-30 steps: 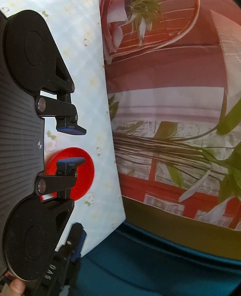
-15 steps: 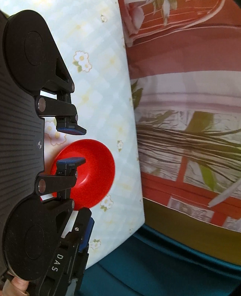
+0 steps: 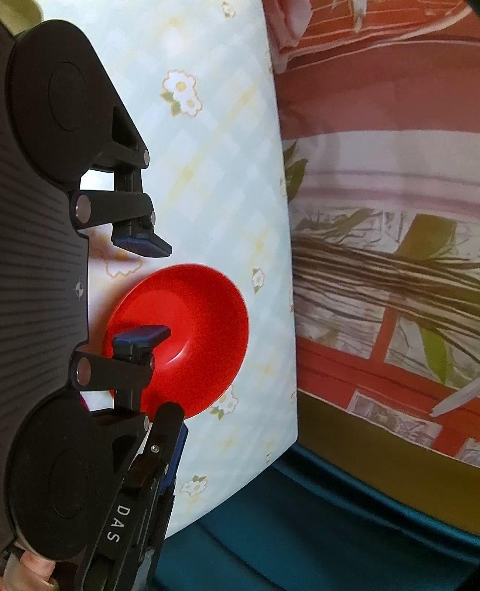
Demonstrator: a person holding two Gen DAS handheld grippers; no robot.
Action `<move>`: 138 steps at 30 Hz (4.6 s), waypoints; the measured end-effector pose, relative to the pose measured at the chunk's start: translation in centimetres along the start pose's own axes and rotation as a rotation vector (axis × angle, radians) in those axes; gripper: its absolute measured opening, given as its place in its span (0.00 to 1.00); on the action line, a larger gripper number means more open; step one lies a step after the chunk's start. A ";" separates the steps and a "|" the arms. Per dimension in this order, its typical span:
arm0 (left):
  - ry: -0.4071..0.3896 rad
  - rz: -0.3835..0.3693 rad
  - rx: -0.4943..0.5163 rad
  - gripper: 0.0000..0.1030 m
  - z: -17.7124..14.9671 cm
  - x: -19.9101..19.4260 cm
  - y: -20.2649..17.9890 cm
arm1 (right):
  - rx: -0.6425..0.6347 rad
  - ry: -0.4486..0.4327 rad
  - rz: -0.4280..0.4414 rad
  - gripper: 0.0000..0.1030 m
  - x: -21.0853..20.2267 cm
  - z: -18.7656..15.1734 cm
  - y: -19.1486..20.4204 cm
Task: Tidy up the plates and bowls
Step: 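Close both grippers on the rim of the nested red bowls, then lift the nested red bowls with both grippers and carry them toward the plate stack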
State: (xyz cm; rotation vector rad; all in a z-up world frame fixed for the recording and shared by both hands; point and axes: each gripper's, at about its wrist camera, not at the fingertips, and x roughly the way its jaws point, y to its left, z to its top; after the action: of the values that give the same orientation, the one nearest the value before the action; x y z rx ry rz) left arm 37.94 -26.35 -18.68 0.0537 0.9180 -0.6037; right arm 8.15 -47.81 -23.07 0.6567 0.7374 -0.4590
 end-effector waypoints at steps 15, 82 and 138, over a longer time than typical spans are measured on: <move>-0.004 -0.002 0.074 0.20 -0.8 -0.2 -0.7 | -0.008 0.020 0.003 0.18 0.6 -0.2 0.2; -0.020 -0.050 0.081 0.21 -6.0 -10.8 -3.4 | 0.003 -0.021 0.006 0.17 -10.8 -5.0 3.5; 0.052 -0.063 0.016 0.32 -7.6 -9.2 -2.8 | 0.027 -0.006 -0.039 0.30 -12.1 -7.4 2.7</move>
State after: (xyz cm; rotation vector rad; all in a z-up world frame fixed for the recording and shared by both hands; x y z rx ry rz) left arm 26.81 -22.15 -15.78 0.0545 0.9682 -0.6709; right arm -1.70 -38.93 -17.31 0.6666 0.7408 -0.5074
